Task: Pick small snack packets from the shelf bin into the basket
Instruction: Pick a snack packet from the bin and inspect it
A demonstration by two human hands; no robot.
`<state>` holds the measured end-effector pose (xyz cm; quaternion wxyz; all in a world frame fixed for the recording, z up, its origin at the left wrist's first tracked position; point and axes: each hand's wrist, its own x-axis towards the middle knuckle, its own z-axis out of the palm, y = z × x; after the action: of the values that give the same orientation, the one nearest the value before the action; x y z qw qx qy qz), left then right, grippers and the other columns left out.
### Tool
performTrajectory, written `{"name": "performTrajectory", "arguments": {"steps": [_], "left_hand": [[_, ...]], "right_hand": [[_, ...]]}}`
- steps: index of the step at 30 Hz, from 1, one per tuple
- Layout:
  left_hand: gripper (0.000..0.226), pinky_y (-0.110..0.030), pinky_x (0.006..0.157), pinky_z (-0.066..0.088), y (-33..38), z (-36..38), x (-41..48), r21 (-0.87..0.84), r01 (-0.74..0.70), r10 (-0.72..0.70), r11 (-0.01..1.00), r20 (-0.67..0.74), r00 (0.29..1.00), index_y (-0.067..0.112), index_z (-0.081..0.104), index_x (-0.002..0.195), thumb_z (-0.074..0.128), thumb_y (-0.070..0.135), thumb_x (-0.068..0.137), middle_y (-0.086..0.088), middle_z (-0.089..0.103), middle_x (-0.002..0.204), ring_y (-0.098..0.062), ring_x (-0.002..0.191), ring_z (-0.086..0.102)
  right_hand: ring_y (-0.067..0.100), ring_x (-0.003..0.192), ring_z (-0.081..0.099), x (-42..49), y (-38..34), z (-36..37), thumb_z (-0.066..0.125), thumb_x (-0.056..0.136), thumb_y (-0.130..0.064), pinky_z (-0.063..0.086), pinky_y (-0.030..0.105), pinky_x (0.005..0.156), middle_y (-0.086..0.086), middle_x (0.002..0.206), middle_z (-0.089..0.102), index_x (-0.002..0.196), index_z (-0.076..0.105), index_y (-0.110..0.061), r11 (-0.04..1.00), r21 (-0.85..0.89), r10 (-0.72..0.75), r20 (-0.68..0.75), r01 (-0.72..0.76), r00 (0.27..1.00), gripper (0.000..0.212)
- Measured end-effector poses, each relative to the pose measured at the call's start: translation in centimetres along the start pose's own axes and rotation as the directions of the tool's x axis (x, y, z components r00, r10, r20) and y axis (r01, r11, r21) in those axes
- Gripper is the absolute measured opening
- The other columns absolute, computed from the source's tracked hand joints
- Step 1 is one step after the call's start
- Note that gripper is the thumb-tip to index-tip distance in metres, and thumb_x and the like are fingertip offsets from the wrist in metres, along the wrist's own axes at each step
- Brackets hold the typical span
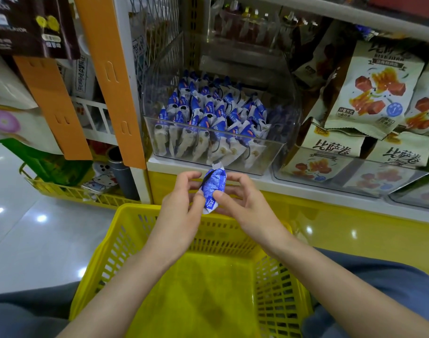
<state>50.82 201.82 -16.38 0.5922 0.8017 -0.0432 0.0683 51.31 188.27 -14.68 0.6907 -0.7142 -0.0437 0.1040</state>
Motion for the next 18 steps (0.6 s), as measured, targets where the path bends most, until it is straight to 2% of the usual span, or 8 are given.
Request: {"name": "performTrajectory", "arguments": {"steps": [2,5,9,12,14,16,18], "left_hand": [[0.024,-0.003,0.066,0.042,-0.3,-0.2,-0.1,0.127,-0.048,0.05,0.991,-0.015,0.999,0.022,0.049,0.115,0.045,0.01,0.095,0.009,0.059,0.097,0.001,0.083,0.06],[0.021,-0.004,0.064,0.04,-0.5,-0.7,0.0,0.287,-0.114,0.13,0.951,-0.04,0.991,0.018,0.057,0.112,0.045,0.016,0.096,0.009,0.061,0.09,-0.004,0.076,0.058],[0.02,-0.004,0.058,0.039,-0.5,-1.0,0.0,0.32,-0.096,0.118,0.943,-0.051,0.992,0.016,0.06,0.107,0.043,0.016,0.097,0.007,0.061,0.083,0.001,0.071,0.057],[0.02,-0.007,0.057,0.039,-0.2,-0.9,0.1,0.265,-0.056,0.068,0.963,-0.038,0.997,0.021,0.061,0.099,0.041,0.019,0.098,0.01,0.062,0.077,0.001,0.069,0.057],[0.023,-0.011,0.062,0.042,0.1,-0.8,-0.1,0.108,-0.015,0.011,0.994,0.037,0.999,0.028,0.059,0.091,0.038,0.037,0.096,0.011,0.064,0.078,-0.001,0.072,0.058],[0.031,-0.02,0.071,0.048,0.4,-0.4,-0.4,-0.061,0.08,-0.071,0.995,0.131,0.989,0.03,0.059,0.096,0.039,0.053,0.086,0.008,0.068,0.086,-0.002,0.08,0.062],[0.019,-0.022,0.07,0.051,0.4,0.2,-0.5,-0.127,0.139,-0.121,0.982,0.141,0.983,0.029,0.057,0.103,0.05,0.04,0.088,0.009,0.068,0.091,-0.002,0.082,0.063]], "right_hand": [[0.007,0.08,0.064,-0.2,0.3,0.2,0.06,0.087,-0.009,0.054,0.028,0.077,-0.003,0.099,0.063,0.103,0.048,-0.029,0.998,-0.059,-0.022,0.021,0.023,1.0,0.028],[0.001,0.076,0.062,-0.5,0.5,0.4,0.063,0.087,-0.011,0.053,0.023,0.07,-0.012,0.092,0.061,0.101,0.047,-0.036,0.974,-0.212,-0.072,0.05,0.081,0.996,0.033],[-0.003,0.069,0.06,-0.6,0.6,0.6,0.062,0.088,-0.014,0.048,0.015,0.062,-0.01,0.093,0.06,0.102,0.045,-0.038,0.968,-0.233,-0.07,0.085,0.088,0.994,0.033],[-0.001,0.074,0.061,-0.5,0.8,0.5,0.063,0.086,-0.017,0.049,0.018,0.065,-0.012,0.093,0.06,0.101,0.046,-0.04,0.959,-0.265,-0.08,0.069,0.095,0.994,0.033],[0.0,0.078,0.061,-0.4,1.0,0.4,0.068,0.083,-0.019,0.05,0.017,0.066,-0.014,0.095,0.06,0.102,0.045,-0.039,0.942,-0.316,-0.113,0.014,0.112,0.993,0.036],[0.0,0.08,0.058,-0.4,1.2,0.3,0.073,0.077,-0.023,0.048,0.014,0.063,-0.014,0.1,0.058,0.106,0.042,-0.038,0.909,-0.395,-0.17,-0.052,0.136,0.984,0.045],[-0.002,0.081,0.053,-0.4,1.5,0.4,0.075,0.072,-0.027,0.043,0.01,0.067,-0.01,0.108,0.054,0.116,0.04,-0.032,0.847,-0.497,-0.25,-0.061,0.188,0.966,0.056]]}}
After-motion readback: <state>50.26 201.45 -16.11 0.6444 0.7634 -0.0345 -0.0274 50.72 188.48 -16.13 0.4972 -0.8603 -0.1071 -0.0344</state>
